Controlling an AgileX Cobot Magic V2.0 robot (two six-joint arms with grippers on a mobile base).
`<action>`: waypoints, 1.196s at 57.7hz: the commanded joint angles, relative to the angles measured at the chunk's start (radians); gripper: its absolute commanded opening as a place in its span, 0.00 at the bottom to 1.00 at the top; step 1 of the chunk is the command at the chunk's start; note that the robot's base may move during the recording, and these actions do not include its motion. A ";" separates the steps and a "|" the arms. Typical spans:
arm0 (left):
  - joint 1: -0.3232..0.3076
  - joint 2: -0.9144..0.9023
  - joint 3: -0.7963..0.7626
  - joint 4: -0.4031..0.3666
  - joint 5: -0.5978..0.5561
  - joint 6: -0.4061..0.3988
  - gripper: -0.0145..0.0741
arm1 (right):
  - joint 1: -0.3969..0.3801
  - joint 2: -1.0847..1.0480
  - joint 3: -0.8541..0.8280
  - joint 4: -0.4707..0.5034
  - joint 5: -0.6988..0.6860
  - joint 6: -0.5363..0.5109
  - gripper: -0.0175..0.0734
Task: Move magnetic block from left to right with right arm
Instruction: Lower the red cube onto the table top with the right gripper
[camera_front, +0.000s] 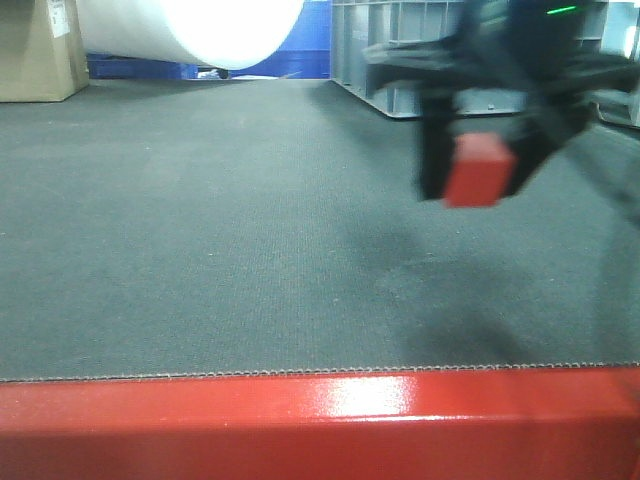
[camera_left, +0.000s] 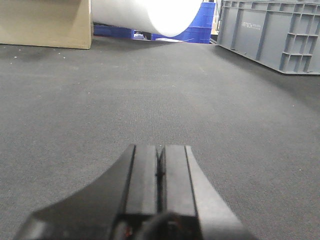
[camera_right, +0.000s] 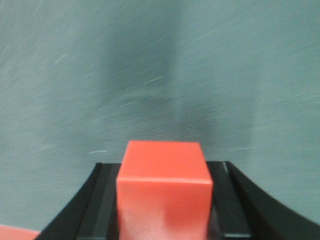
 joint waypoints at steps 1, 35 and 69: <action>-0.004 -0.008 0.009 -0.003 -0.083 -0.007 0.02 | 0.036 0.041 -0.118 0.005 0.038 0.037 0.54; -0.004 -0.008 0.009 -0.003 -0.083 -0.007 0.02 | 0.128 0.361 -0.529 0.142 0.209 0.172 0.54; -0.004 -0.008 0.009 -0.003 -0.083 -0.007 0.02 | 0.165 0.401 -0.541 0.035 0.255 0.230 0.54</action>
